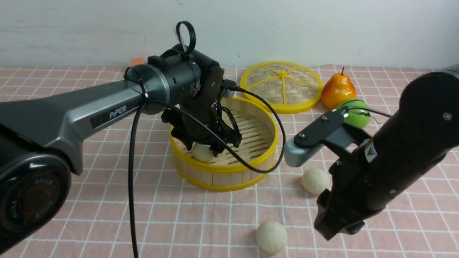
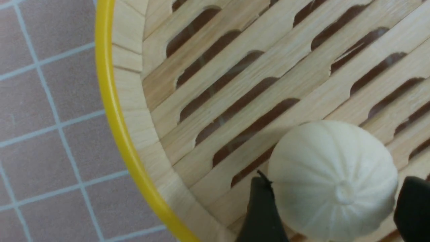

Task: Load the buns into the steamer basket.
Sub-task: Use the left arm to put the steamed stuffed bun into the steamer, then use the right arm to grab a steamed stuffed bun, then use the right arm to put the steamed stuffed bun into the steamer

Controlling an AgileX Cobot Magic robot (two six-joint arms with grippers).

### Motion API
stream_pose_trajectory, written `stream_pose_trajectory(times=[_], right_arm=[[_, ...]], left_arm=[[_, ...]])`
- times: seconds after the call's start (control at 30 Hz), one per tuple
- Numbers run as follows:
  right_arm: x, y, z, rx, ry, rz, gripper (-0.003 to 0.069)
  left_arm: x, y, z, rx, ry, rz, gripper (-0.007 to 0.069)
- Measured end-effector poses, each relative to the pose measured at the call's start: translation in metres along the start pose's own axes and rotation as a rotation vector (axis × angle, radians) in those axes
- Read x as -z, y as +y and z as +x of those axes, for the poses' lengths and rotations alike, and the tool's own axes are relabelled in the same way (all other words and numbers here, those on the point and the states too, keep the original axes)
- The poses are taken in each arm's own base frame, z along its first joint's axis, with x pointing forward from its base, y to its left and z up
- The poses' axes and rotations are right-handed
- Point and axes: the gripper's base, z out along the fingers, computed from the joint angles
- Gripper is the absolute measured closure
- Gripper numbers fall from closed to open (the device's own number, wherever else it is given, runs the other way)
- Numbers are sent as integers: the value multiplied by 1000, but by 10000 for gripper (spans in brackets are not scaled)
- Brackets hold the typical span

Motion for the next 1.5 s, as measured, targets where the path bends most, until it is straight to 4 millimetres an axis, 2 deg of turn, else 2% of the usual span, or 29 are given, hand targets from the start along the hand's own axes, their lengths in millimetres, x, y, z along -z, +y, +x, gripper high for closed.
stream_pose_trajectory(times=[0.03, 0.07, 0.1, 0.13, 0.23, 0.27, 0.3, 0.33, 0.4, 0.43, 0.47, 0.5, 0.57, 0.63, 0.67, 0.73, 0.77, 0.87, 1.07, 1.13, 1.2, 1.27, 1.37, 1.4, 1.43, 1.47, 1.5], right_arm=[[0, 0, 0, 1, 0, 1, 305], [2, 0, -2, 2, -5, 5, 250], [2, 0, -2, 1, -6, 5, 250], [4, -1, -4, -3, -12, 10, 223], [15, -1, -13, -10, -57, 27, 145], [16, -2, -14, -9, -65, 29, 140], [17, -2, -16, -10, -78, 32, 132], [19, -3, -22, -10, -113, 38, 123], [16, -4, -29, -12, -149, 42, 119], [11, -5, -33, -17, -157, 40, 118], [10, -5, -34, -19, -163, 40, 118], [1, -6, -38, -29, -167, 33, 117], [-17, -9, -43, -44, -149, 24, 117], [-29, -10, -45, -55, -132, 14, 117], [-43, -10, -48, -53, -105, 9, 116], [-61, -9, -50, -35, -61, 3, 116], [-64, -8, -50, -29, -53, 2, 116], [-93, 3, -53, 32, 18, 0, 116], [-120, 9, -53, 90, 87, 16, 122], [-126, 8, -51, 92, 112, 17, 155], [-127, 8, -50, 94, 120, 18, 182], [-126, 8, -50, 94, 138, 14, 302], [-119, 9, -56, 98, 147, 11, 446], [-110, 10, -64, 107, 157, 11, 570], [-104, 10, -70, 114, 145, 15, 609], [-102, 10, -71, 115, 147, 15, 616], [-85, 11, -89, 130, 97, 27, 640]], left_arm=[[2, 0, -1, 1, -5, 1, 127], [24, 4, -4, -3, -22, -1, 123], [24, 4, -4, -3, -22, -1, 123], [41, 6, -7, -7, -47, 0, 123], [121, 19, -15, 5, -176, 10, 125], [129, 20, -14, 9, -192, 11, 125], [154, 24, -13, 18, -236, 16, 125], [186, 31, -8, 28, -286, 18, 125], [219, 38, 2, 41, -331, 21, 125], [246, 44, 12, 52, -366, 24, 125], [249, 45, 15, 53, -357, 22, 125], [272, 51, 26, 63, -384, 25, 125], [303, 58, 43, 77, -445, 35, 125], [318, 62, 54, 82, -474, 43, 125], [337, 67, 70, 90, -512, 56, 125], [353, 71, 92, 106, -541, 74, 125], [355, 72, 94, 108, -543, 77, 125], [363, 77, 135, 130, -537, 110, 125], [343, 77, 186, 138, -449, 142, 125], [338, 79, 208, 141, -435, 149, 125], [336, 80, 218, 146, -432, 150, 125], [330, 83, 239, 158, -428, 145, 125], [330, 86, 257, 163, -445, 134, 125], [327, 89, 267, 165, -452, 121, 125], [327, 90, 271, 166, -456, 117, 125], [327, 90, 272, 166, -457, 113, 125], [327, 92, 278, 169, -470, 106, 125]])
